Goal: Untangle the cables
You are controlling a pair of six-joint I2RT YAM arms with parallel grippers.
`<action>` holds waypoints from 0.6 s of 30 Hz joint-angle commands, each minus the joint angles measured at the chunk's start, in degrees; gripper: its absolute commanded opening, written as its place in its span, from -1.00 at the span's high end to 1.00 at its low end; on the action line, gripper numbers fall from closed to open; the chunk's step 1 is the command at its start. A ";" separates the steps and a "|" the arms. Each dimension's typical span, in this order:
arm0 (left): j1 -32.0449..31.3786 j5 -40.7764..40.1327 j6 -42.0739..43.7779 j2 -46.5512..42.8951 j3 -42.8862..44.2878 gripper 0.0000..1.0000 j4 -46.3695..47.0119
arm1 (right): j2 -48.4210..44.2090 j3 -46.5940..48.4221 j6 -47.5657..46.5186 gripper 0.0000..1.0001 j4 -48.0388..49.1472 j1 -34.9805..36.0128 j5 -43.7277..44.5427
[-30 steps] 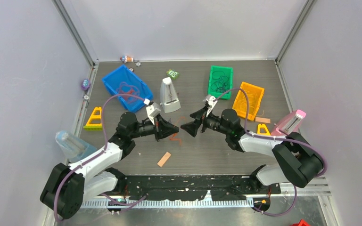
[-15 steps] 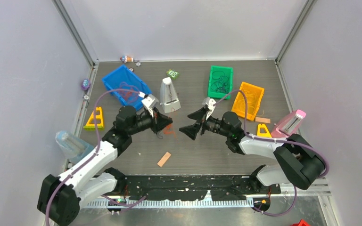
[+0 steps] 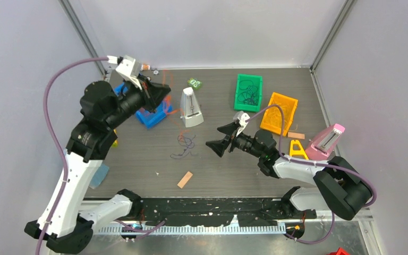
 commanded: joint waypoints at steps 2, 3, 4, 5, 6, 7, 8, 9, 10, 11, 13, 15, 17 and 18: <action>3.58 -1.67 -0.15 6.22 12.33 1.00 -12.13 | -2.41 -0.51 -1.18 -0.97 4.36 0.27 0.64; 3.62 -0.41 -0.60 7.30 14.01 1.00 -12.70 | -2.44 -0.48 -1.17 -0.97 4.49 0.28 0.21; 3.63 1.49 -1.23 8.08 15.34 1.00 -12.82 | -2.42 -0.45 -0.99 -0.97 4.81 0.28 -0.79; 3.61 4.05 -1.93 8.80 15.51 1.00 -12.30 | -2.40 -0.45 -0.93 -0.97 4.98 0.28 -1.20; 3.56 7.02 -2.74 9.31 15.35 1.00 -11.39 | -2.39 -0.40 -0.82 -0.98 5.31 0.28 -2.04; 3.54 9.69 -3.67 9.71 14.62 1.00 -10.15 | -2.30 -0.38 -0.71 -0.98 5.45 0.35 -2.49; 3.47 12.18 -4.76 9.98 13.39 1.00 -8.40 | -2.19 -0.32 -0.50 -0.99 5.93 0.36 -3.68; 3.22 13.91 -6.32 9.98 11.67 1.00 -5.97 | -2.03 -0.30 -0.42 -0.99 6.20 0.43 -4.70; 2.72 15.02 -7.65 9.92 9.75 1.00 -3.54 | -1.86 -0.12 -0.34 -0.99 6.42 0.49 -5.14; 1.88 15.56 -8.69 9.88 8.34 1.00 -1.18 | -1.68 0.02 -0.29 -0.99 6.40 0.64 -5.46; 0.34 15.52 -9.68 10.03 6.87 1.00 1.36 | -1.54 0.41 -0.52 -0.99 5.84 0.81 -5.84; -1.01 14.89 -10.02 10.20 6.71 1.00 2.80 | -1.44 0.57 -0.68 -0.99 5.48 1.00 -5.85; -2.14 14.73 -10.48 10.51 7.23 1.00 3.94 | -1.30 0.60 -0.96 -0.99 5.09 1.13 -5.61; -2.74 14.77 -10.69 10.70 7.82 1.00 4.23 | -1.32 0.61 -1.20 -0.99 5.08 1.14 -5.59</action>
